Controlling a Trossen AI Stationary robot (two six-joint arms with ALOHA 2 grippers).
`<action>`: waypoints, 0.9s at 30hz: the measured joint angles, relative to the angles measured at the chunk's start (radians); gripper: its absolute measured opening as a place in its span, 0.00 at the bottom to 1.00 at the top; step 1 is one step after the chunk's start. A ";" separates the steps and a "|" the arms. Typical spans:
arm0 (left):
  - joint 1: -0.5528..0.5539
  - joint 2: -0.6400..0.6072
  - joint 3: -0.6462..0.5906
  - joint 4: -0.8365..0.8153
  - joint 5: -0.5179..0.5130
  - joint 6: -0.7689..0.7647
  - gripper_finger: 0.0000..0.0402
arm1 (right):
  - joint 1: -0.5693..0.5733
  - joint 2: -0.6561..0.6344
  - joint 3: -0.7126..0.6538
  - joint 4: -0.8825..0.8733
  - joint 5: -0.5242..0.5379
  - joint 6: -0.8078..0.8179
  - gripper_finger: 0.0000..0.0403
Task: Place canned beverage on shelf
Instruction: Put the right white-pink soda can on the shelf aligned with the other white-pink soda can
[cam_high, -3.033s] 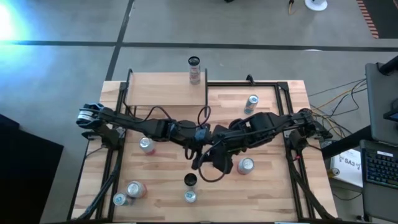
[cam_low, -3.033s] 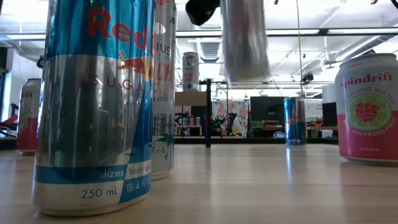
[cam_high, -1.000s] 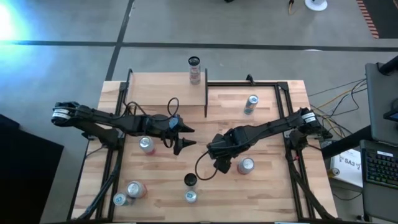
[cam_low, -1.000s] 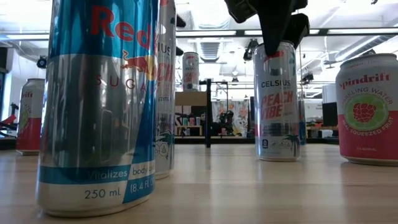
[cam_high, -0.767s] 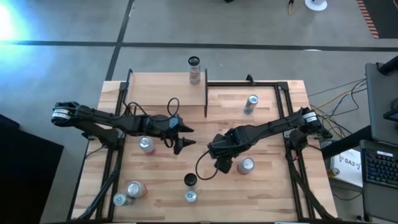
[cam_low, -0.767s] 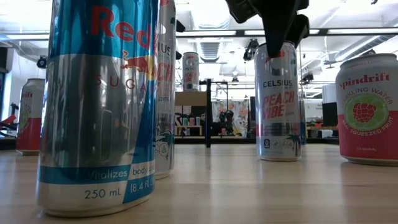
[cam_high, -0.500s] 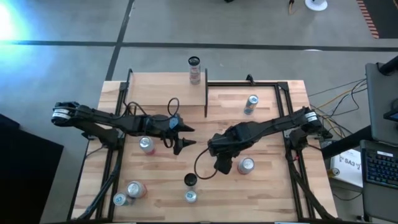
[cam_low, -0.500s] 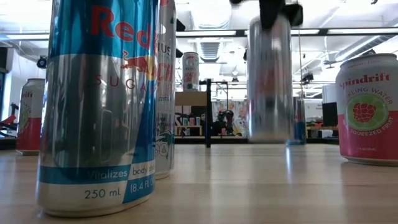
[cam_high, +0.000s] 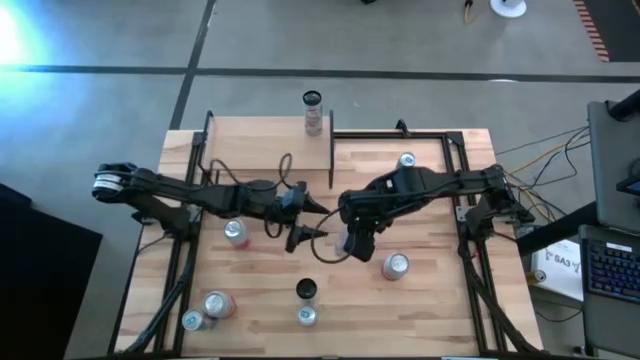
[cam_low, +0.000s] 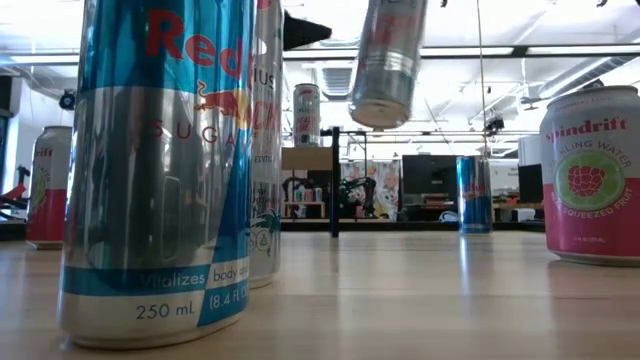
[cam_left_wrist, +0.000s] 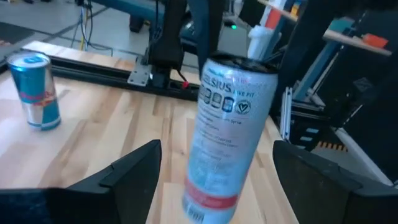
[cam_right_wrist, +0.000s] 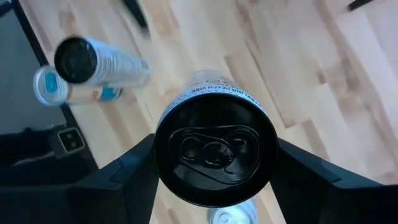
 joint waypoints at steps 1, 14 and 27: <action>0.000 0.026 0.022 -0.004 0.012 0.000 0.71 | -0.003 0.000 0.006 0.002 0.007 -0.003 0.61; 0.003 0.336 0.365 -0.178 0.127 -0.002 0.71 | -0.007 0.000 0.007 -0.048 0.011 -0.012 0.61; 0.021 0.381 0.472 -0.248 0.152 0.052 0.49 | 0.001 -0.020 0.013 -0.082 0.022 -0.008 0.61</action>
